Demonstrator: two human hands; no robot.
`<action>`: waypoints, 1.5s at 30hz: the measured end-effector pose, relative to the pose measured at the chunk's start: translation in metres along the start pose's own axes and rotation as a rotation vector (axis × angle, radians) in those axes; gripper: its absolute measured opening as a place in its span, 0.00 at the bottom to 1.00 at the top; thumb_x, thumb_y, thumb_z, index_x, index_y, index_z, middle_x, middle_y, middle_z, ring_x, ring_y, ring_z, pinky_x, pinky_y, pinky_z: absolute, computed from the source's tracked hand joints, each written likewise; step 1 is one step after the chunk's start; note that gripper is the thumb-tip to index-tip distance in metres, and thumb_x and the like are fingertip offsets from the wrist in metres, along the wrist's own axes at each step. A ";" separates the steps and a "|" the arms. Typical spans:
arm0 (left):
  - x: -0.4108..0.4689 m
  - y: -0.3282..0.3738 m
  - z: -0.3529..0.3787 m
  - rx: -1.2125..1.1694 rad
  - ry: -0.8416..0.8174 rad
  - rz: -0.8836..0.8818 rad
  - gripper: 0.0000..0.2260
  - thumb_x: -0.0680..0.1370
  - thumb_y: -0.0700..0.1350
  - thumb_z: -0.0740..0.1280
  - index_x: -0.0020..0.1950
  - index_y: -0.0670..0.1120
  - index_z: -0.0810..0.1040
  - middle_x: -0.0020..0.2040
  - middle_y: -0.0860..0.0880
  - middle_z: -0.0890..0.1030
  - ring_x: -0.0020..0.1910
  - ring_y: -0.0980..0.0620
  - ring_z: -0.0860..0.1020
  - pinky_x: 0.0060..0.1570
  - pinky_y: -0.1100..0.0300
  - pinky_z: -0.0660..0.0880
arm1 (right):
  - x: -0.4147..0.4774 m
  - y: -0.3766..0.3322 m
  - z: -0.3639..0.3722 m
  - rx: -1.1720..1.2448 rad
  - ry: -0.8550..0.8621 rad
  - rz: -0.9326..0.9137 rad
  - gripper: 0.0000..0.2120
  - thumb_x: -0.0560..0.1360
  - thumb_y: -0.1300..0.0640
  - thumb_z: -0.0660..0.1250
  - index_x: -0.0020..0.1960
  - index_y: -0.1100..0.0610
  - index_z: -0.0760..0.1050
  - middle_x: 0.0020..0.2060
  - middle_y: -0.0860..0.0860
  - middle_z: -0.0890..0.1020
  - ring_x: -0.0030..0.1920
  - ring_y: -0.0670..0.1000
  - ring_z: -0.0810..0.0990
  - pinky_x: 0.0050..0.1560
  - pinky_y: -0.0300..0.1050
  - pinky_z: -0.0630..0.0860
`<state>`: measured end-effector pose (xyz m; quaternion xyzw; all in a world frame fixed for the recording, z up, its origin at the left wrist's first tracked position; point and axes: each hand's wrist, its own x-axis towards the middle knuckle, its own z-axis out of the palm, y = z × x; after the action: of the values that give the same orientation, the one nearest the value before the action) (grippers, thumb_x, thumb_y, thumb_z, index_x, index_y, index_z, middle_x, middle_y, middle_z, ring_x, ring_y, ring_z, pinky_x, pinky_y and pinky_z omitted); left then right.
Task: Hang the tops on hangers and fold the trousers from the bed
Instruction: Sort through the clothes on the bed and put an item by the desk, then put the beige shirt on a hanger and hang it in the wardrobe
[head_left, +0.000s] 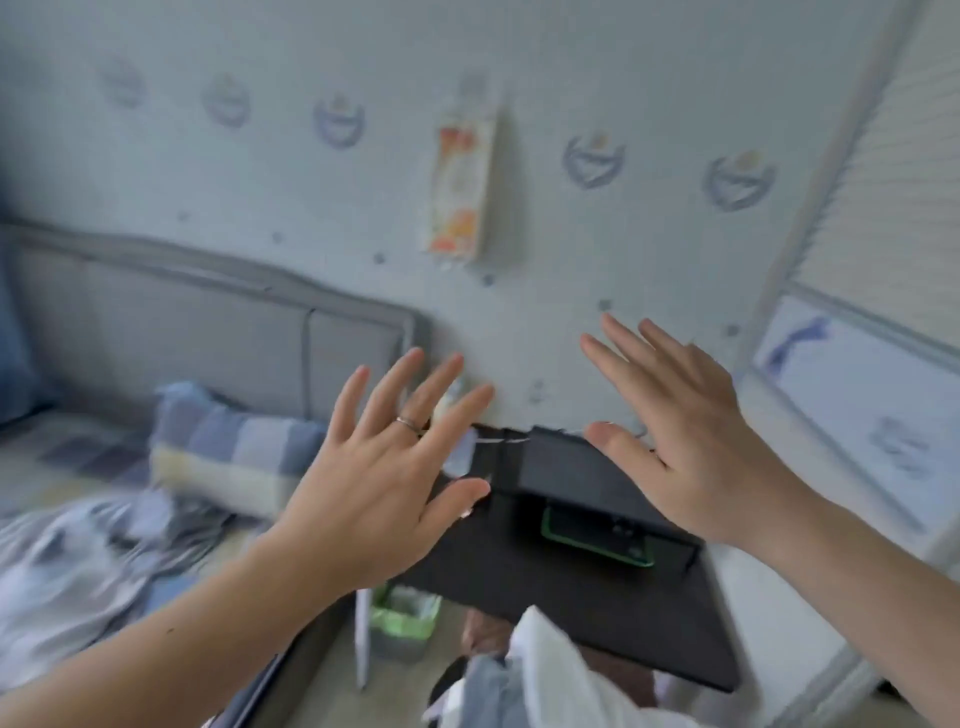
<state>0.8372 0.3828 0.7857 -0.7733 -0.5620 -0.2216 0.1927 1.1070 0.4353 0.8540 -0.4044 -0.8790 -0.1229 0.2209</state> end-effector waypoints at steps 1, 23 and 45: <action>-0.029 -0.016 0.002 0.002 -0.024 -0.043 0.31 0.81 0.66 0.50 0.81 0.55 0.59 0.82 0.50 0.57 0.82 0.43 0.51 0.77 0.36 0.52 | 0.004 -0.023 0.018 0.019 -0.023 -0.051 0.33 0.79 0.35 0.49 0.81 0.46 0.56 0.81 0.44 0.55 0.81 0.50 0.49 0.78 0.58 0.49; -0.490 -0.225 0.027 -0.005 -0.298 -1.556 0.29 0.81 0.66 0.51 0.82 0.59 0.53 0.83 0.54 0.51 0.82 0.49 0.44 0.78 0.45 0.46 | 0.097 -0.504 0.388 0.590 -0.794 -0.694 0.30 0.81 0.38 0.55 0.81 0.40 0.50 0.80 0.39 0.51 0.80 0.46 0.46 0.78 0.53 0.46; -0.793 -0.466 0.037 -0.099 -0.419 -1.949 0.26 0.82 0.61 0.58 0.79 0.59 0.59 0.82 0.51 0.57 0.81 0.48 0.51 0.76 0.48 0.53 | 0.146 -0.880 0.627 0.393 -1.087 -0.901 0.29 0.82 0.40 0.57 0.80 0.43 0.55 0.78 0.42 0.60 0.78 0.48 0.56 0.74 0.51 0.57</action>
<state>0.1833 -0.0812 0.3347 -0.0052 -0.9638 -0.1653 -0.2089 0.1688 0.2130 0.3457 0.0393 -0.9513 0.1761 -0.2501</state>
